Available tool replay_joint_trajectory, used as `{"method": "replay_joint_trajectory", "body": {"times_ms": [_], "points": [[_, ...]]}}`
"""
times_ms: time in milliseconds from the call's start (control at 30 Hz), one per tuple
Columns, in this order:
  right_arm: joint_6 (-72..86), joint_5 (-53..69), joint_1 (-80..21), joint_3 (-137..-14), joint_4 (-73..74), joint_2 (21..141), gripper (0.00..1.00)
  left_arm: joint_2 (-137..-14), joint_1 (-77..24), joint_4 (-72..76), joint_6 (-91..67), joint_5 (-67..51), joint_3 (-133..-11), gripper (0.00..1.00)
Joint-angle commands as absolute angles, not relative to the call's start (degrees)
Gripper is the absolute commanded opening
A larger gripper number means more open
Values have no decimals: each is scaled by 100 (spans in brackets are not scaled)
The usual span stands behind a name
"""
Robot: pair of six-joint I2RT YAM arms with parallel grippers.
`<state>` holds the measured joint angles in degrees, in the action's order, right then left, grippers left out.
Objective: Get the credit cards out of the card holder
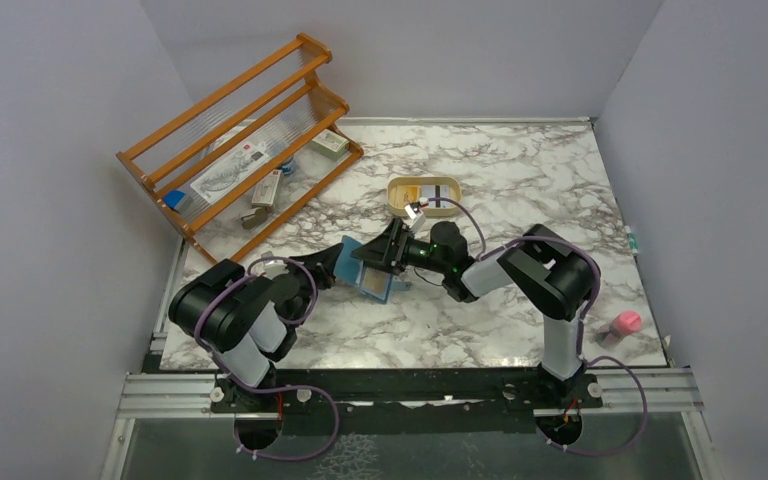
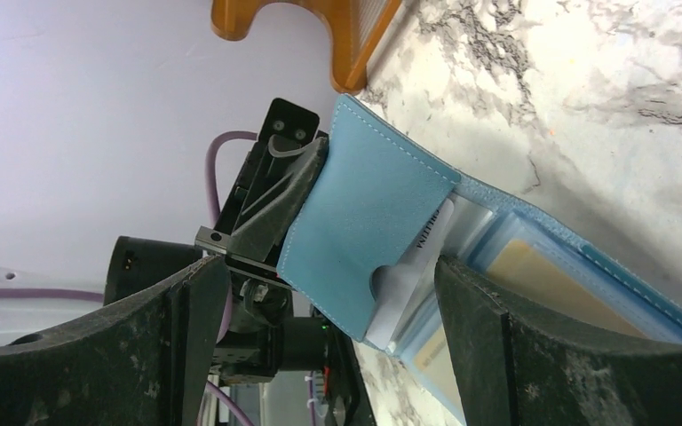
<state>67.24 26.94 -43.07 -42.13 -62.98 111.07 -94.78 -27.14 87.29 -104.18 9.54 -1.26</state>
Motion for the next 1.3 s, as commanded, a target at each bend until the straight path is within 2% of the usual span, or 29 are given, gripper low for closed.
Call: {"method": "replay_joint_trajectory", "body": {"times_ms": [0,167,400,800,1267], "points": [[7007,2844,-4324,-4320,-6984,11265,91,-9205,-2751,10256,-10565,1165,-246,0],[7172,2921,-4334,-4346,-7243,11361,91,-9120,-2751,10249,-10633,1168,-383,0],[7450,3108,-4340,-4349,-8485,11583,90,-9018,-2752,10254,-10670,1235,-358,0],[7456,3282,-4373,-4190,-9648,11497,89,-9035,-2747,10254,-10640,1332,-242,0],[7384,3400,-4561,-4998,-8897,11750,85,-9225,-2944,10254,-10387,1285,-457,0]]}}
